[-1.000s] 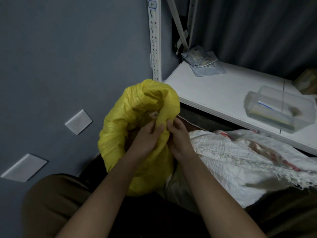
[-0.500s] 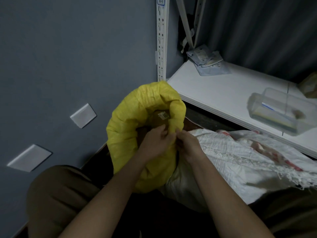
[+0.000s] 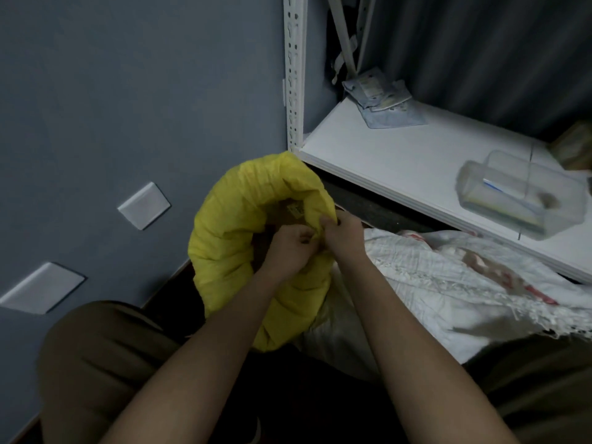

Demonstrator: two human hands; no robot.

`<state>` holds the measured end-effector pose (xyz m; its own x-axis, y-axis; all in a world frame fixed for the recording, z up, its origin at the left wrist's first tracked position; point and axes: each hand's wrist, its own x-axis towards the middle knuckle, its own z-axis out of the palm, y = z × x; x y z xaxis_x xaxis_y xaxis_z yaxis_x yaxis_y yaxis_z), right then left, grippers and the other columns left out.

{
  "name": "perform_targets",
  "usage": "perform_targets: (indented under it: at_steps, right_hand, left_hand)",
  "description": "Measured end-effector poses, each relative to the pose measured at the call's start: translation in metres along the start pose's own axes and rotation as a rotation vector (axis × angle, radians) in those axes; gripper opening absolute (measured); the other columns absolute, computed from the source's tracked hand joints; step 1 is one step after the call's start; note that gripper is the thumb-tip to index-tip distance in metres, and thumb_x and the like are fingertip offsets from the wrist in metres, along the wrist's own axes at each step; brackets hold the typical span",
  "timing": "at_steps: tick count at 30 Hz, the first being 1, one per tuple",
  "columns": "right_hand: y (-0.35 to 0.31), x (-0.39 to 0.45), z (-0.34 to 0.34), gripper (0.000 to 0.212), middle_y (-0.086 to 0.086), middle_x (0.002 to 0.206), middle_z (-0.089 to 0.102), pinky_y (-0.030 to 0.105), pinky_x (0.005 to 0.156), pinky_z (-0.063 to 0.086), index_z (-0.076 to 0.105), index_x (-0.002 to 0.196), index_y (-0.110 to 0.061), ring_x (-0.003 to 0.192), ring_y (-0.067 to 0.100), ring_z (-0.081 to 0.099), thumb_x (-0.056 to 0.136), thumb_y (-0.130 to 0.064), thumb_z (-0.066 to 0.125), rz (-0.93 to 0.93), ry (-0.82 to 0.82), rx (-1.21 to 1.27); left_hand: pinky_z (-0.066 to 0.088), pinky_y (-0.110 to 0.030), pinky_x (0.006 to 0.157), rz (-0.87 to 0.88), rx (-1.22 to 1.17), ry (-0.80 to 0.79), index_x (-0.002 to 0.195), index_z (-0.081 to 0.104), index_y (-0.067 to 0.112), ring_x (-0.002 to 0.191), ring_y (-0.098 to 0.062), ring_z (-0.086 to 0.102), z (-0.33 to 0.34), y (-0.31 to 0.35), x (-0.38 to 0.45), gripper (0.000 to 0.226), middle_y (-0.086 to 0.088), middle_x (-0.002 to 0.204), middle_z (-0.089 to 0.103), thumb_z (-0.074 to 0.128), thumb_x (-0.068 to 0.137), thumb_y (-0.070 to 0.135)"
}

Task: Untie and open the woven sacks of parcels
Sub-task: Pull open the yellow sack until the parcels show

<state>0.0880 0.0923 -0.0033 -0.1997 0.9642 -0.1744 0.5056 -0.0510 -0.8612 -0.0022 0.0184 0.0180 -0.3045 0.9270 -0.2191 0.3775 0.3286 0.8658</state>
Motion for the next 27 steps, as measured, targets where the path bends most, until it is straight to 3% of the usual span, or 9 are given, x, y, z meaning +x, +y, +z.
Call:
perform_targets:
  at_steps: [3,5,7,9,14,17,21,24,27]
  right_hand:
    - [0.011,0.003,-0.003,0.018,0.016,0.081,0.061,0.032,0.061,0.037,0.062,0.09,0.006,0.075,0.026,0.054,0.094,-0.009,0.051,-0.029,0.08,0.007]
    - [0.015,0.001,-0.004,0.017,0.021,0.09,0.063,0.035,0.068,0.042,0.059,0.097,0.007,0.081,0.029,0.056,0.094,-0.006,0.049,-0.097,0.098,0.015]
    - [0.014,-0.001,-0.004,0.014,0.02,0.09,0.06,0.032,0.065,0.037,0.056,0.1,0.008,0.079,0.026,0.053,0.095,-0.002,0.047,-0.16,0.072,0.017]
    - [0.013,-0.003,-0.006,0.011,0.019,0.086,0.058,0.031,0.062,0.034,0.052,0.098,0.007,0.075,0.024,0.051,0.094,0.002,0.044,-0.252,0.031,0.0]
    - [0.02,-0.003,-0.029,0.021,-0.001,0.07,0.048,0.015,0.055,0.036,0.044,0.084,-0.012,0.062,0.0,0.048,0.087,0.009,0.04,-0.405,-0.051,-0.021]
    - [0.021,0.002,-0.041,0.03,-0.006,0.073,0.047,0.008,0.059,0.034,0.042,0.08,-0.026,0.067,-0.005,0.048,0.079,0.004,0.04,-0.431,0.028,0.002]
    - [0.021,0.012,-0.038,0.045,-0.004,0.074,0.046,0.02,0.054,0.034,0.044,0.087,-0.025,0.057,0.001,0.043,0.077,0.019,0.039,-0.364,0.037,0.109]
    - [0.018,0.016,-0.036,0.061,-0.005,0.108,0.057,0.016,0.069,0.045,0.05,0.118,-0.021,0.082,0.0,0.055,0.073,0.017,0.034,-0.374,0.029,0.207]
    - [0.015,0.017,-0.04,0.052,-0.007,0.102,0.062,0.008,0.078,0.043,0.059,0.106,-0.018,0.091,-0.008,0.057,0.066,0.003,0.032,-0.354,0.04,0.249]
  left_hand:
    - [0.044,-0.023,0.082,0.109,0.191,0.216,0.103,0.07,0.017,0.093,-0.013,0.06,-0.034,0.003,0.002,0.019,0.003,0.098,0.067,0.062,0.09,0.029]
    - [0.032,-0.033,0.101,0.175,0.49,0.43,0.135,0.047,0.014,0.128,-0.027,0.041,-0.057,0.006,0.023,0.058,-0.009,0.137,0.048,0.065,0.086,0.039]
    - [0.013,-0.048,0.114,0.11,0.68,0.331,0.151,0.011,0.02,0.145,-0.033,0.006,-0.066,0.012,0.053,0.102,-0.013,0.158,0.009,0.072,0.075,0.05]
    - [0.005,-0.057,0.113,0.066,0.78,0.196,0.151,-0.007,0.023,0.146,-0.034,-0.004,-0.061,0.011,0.081,0.121,-0.012,0.159,-0.003,0.075,0.068,0.057]
    - [0.04,-0.044,0.1,0.013,0.757,-0.072,0.141,0.037,0.017,0.119,-0.031,0.051,-0.062,-0.006,0.127,0.067,-0.014,0.134,0.051,0.067,0.084,0.035]
    - [0.044,-0.034,0.086,0.032,0.716,-0.275,0.119,0.057,0.003,0.104,-0.029,0.057,-0.069,-0.002,0.128,0.036,-0.017,0.119,0.059,0.064,0.087,0.021]
    - [0.046,-0.035,0.086,0.076,0.587,-0.34,0.12,0.055,0.002,0.101,-0.025,0.057,-0.083,-0.003,0.12,0.041,-0.017,0.118,0.059,0.066,0.087,0.023]
    - [0.049,-0.035,0.081,0.14,0.471,-0.293,0.116,0.05,0.013,0.099,-0.023,0.058,-0.091,-0.002,0.116,0.052,-0.007,0.11,0.059,0.078,0.076,0.028]
    - [0.046,-0.027,0.073,0.177,0.424,-0.337,0.111,0.048,0.021,0.095,-0.017,0.057,-0.1,0.006,0.109,0.053,-0.001,0.106,0.058,0.081,0.071,0.032]
